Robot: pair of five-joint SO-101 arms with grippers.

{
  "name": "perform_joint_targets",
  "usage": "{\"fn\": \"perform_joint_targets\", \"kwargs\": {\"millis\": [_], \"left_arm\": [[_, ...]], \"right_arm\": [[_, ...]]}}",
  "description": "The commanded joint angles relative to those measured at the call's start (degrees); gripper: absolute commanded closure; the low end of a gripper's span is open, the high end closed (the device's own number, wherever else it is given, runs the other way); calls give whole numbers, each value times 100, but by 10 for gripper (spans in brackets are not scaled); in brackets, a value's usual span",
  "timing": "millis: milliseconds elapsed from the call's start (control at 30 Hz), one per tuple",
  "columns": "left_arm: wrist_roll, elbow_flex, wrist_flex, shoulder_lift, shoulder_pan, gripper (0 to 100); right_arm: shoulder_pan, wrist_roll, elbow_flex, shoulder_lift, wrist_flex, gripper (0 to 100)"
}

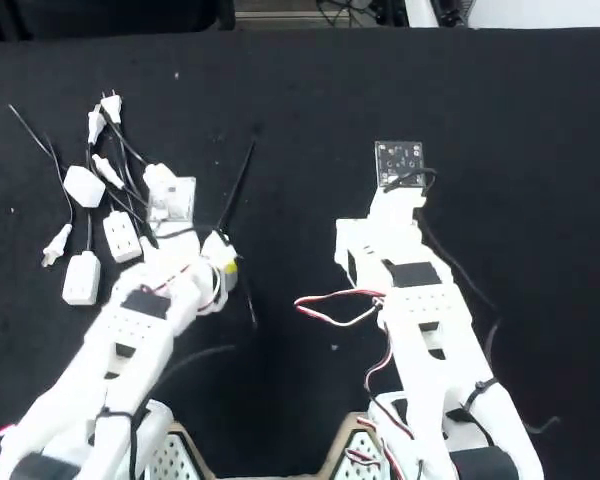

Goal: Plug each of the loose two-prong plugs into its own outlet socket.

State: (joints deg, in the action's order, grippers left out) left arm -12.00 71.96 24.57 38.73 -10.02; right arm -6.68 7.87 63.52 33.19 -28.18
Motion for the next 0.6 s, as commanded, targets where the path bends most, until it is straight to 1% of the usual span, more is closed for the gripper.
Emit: {"fn": "perform_joint_targets", "kwargs": {"millis": [0,67,167,233,333,433,567], "left_arm": [[475,-127,-677,-580,4,804],[519,-295,-677,-923,84,807],[466,-532,-651,-1284,470,809],[466,-743,-413,-1363,760,809],[466,-1042,62,-1363,1015,809],[466,-1218,316,-1363,1165,809],[466,-1235,360,-1363,1182,809]], "right_arm": [[-88,35,-145,-13,176,770],[-88,35,-145,-13,176,770],[-88,35,-145,-13,167,770],[-97,35,-145,-13,158,770],[-97,35,-154,-13,158,770],[-97,35,-154,-13,167,770],[-97,35,-154,-13,167,769]]}}
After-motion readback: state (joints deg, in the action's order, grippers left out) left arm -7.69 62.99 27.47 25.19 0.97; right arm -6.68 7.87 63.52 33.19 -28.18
